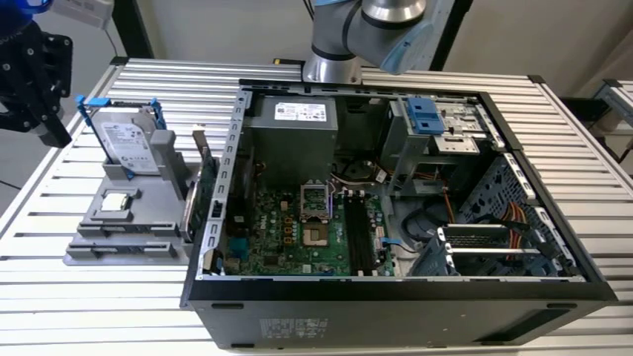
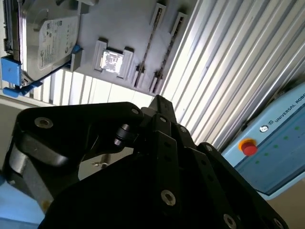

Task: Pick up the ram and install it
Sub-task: 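Pick up the ram and move it above insertion slot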

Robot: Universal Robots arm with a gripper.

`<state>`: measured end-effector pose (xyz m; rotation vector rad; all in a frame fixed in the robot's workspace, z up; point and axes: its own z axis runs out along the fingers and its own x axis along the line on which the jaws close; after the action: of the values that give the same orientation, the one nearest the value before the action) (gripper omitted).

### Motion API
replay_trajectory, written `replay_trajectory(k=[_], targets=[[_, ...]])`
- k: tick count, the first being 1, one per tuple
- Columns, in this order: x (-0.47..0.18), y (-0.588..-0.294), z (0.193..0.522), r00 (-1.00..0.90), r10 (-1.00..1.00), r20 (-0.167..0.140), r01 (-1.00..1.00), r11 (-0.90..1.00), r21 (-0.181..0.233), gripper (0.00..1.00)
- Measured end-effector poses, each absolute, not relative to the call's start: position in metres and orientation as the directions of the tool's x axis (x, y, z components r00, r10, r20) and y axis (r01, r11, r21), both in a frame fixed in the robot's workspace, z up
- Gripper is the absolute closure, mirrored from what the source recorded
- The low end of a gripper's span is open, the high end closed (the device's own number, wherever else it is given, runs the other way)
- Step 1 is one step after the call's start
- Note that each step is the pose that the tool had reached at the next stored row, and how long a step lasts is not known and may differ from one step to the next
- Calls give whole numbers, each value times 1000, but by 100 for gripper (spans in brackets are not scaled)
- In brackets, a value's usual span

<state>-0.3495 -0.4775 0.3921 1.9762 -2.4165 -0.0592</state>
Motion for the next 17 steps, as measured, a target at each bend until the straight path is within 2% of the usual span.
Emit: replay_trajectory(k=[17], targets=[[-349,-478,392,-124,-992,-9,-991,124,42,100]])
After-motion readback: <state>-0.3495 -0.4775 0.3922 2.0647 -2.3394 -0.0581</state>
